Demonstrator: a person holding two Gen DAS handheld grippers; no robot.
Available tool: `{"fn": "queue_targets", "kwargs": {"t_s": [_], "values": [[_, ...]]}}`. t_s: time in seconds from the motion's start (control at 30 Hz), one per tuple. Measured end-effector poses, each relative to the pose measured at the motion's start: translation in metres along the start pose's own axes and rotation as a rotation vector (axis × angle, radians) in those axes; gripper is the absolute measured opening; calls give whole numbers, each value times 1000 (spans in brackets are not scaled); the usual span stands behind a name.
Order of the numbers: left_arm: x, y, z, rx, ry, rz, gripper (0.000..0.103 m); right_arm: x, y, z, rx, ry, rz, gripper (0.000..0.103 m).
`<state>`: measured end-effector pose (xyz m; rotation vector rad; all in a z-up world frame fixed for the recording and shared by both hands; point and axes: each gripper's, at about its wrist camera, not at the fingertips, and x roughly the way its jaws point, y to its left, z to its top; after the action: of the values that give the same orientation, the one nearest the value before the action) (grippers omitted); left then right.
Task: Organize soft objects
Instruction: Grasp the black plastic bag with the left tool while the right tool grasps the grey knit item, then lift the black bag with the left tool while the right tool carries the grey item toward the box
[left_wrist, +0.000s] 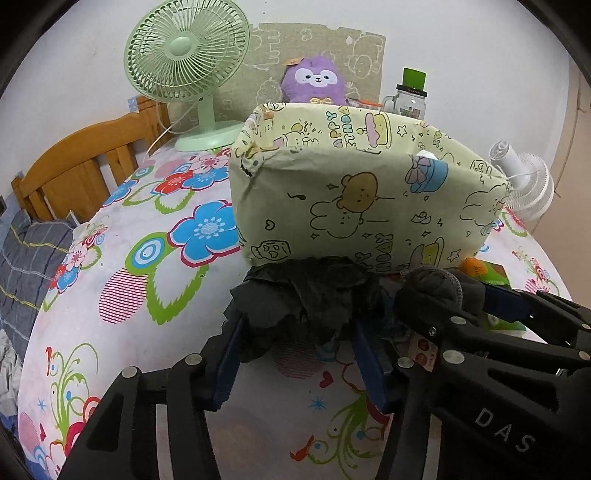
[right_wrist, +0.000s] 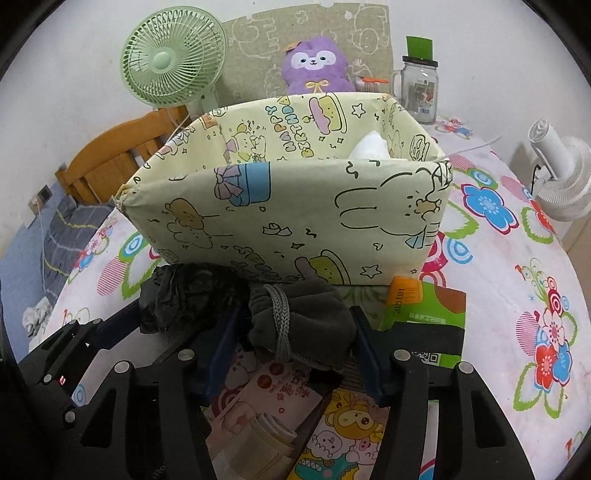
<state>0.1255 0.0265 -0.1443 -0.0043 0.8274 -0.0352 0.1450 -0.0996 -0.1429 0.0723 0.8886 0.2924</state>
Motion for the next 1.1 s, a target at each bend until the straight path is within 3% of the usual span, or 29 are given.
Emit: {"fn": "queue_targets", "kwargs": {"t_s": [1.1], "values": [[-78, -19, 1, 13, -150, -32, 57, -89, 3, -8, -7, -172, -25, 60]]}}
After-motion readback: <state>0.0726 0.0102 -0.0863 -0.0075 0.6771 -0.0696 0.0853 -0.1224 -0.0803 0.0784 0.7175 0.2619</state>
